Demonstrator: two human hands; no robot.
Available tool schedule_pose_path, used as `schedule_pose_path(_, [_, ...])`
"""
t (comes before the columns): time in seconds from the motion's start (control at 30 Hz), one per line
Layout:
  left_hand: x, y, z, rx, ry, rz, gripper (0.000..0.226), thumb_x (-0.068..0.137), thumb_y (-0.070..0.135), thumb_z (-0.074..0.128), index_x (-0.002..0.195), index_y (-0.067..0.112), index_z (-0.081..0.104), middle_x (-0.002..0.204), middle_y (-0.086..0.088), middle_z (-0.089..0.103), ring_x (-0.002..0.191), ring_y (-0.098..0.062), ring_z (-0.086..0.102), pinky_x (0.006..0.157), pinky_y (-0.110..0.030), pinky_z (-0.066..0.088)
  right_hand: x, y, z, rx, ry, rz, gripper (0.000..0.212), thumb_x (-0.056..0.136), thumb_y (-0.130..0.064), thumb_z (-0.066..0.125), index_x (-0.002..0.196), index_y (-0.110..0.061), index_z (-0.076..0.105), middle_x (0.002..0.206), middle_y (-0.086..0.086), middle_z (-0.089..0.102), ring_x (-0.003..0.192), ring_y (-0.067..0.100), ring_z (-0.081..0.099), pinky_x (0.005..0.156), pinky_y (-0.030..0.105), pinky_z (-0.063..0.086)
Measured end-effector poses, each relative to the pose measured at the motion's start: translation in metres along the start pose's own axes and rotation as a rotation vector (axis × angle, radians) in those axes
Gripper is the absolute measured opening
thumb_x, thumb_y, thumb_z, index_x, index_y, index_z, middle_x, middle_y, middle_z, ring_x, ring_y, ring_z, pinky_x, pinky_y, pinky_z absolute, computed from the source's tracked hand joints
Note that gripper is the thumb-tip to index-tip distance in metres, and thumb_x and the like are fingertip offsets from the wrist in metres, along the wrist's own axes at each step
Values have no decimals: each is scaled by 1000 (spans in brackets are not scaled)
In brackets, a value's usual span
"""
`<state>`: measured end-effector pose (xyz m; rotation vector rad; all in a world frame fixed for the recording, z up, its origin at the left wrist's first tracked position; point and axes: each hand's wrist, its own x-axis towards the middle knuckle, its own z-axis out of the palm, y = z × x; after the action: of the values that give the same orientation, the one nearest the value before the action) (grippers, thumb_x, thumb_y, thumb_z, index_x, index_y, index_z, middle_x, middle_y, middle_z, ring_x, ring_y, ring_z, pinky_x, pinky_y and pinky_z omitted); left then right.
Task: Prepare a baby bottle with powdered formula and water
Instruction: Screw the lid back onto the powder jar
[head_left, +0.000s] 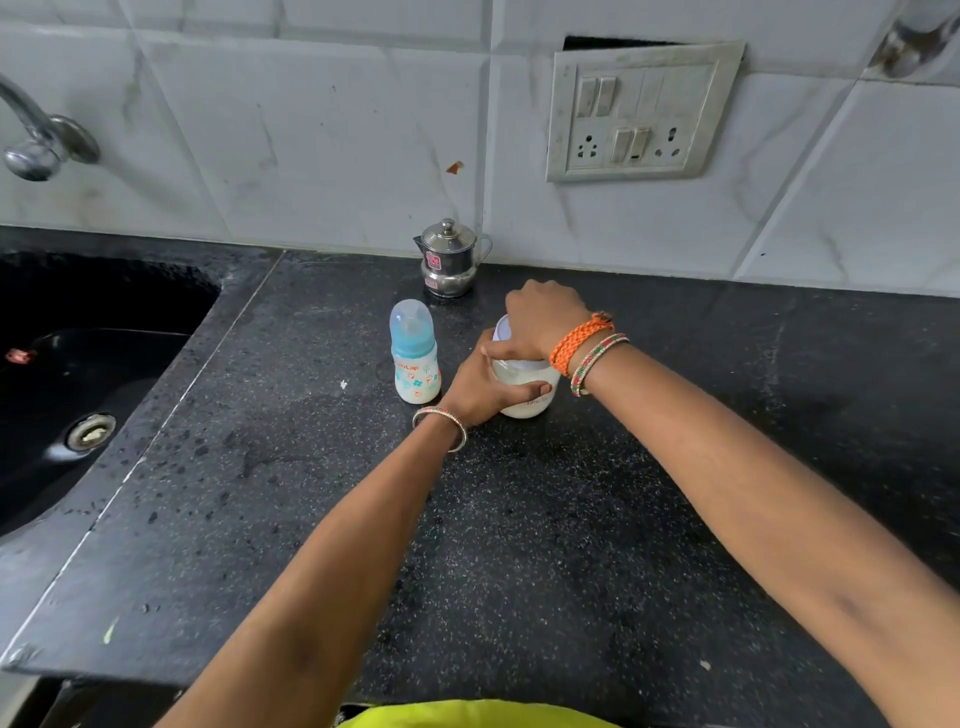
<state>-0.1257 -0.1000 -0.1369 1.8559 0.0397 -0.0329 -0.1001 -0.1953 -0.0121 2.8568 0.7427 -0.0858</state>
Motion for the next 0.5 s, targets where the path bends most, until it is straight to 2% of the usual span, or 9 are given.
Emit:
schedule_pose_path(0.07, [0, 2, 0, 3, 4, -5, 86, 57, 33, 87, 130, 21, 43, 118, 9, 60, 112, -10, 57, 100, -34, 46, -1, 1, -3, 8, -63, 29, 69, 83, -65, 52, 122, -7, 56, 119, 15, 57, 99, 31, 60, 69, 33, 41])
schedule_pose_path(0.13, [-1, 4, -1, 21, 16, 4, 85, 62, 29, 86, 133, 24, 39, 121, 9, 56, 112, -11, 55, 96, -29, 45, -1, 9, -8, 127, -173, 40, 68, 80, -65, 56, 120, -10, 55, 112, 12, 56, 70, 23, 58, 58, 31, 44])
schedule_pose_path(0.2, [-2, 6, -1, 35, 28, 13, 86, 62, 30, 86, 133, 27, 37, 122, 10, 55, 111, -10, 54, 91, -25, 42, 3, 21, -10, 222, -234, -13, 63, 77, -62, 63, 118, -14, 53, 109, 7, 54, 57, 19, 55, 51, 29, 47])
schedule_pose_path(0.27, [-3, 5, 0, 30, 51, 13, 86, 62, 31, 86, 133, 29, 37, 121, 10, 55, 110, -10, 54, 89, -23, 41, 5, 29, -10, 245, -260, -91, 62, 75, -57, 68, 121, -18, 52, 117, 10, 55, 66, 21, 64, 56, 30, 51])
schedule_pose_path(0.3, [-4, 5, 0, 25, 61, 13, 87, 62, 32, 86, 134, 29, 37, 121, 10, 55, 110, -11, 54, 90, -23, 41, 6, 31, -10, 227, -262, -130, 62, 75, -51, 71, 125, -21, 50, 122, 10, 54, 80, 23, 64, 63, 31, 50])
schedule_pose_path(0.37, [-4, 5, -3, 30, 58, 3, 88, 61, 34, 86, 134, 30, 38, 121, 10, 55, 111, -11, 54, 90, -24, 41, 7, 35, -12, 159, -259, -219, 68, 73, -36, 77, 133, -28, 45, 129, 9, 49, 109, 26, 52, 80, 35, 44])
schedule_pose_path(0.43, [-2, 5, -7, 50, 24, -2, 88, 61, 36, 86, 134, 31, 38, 124, 9, 56, 114, -12, 54, 93, -26, 42, 7, 35, -22, 99, -273, -300, 73, 71, -21, 79, 134, -33, 44, 130, 8, 47, 117, 24, 44, 86, 34, 40])
schedule_pose_path(0.5, [0, 4, -9, 67, -3, -7, 88, 60, 38, 86, 134, 31, 39, 126, 8, 57, 115, -13, 54, 99, -31, 44, 8, 38, -35, 61, -285, -325, 75, 69, -15, 79, 133, -35, 47, 133, 6, 47, 119, 24, 44, 93, 37, 42])
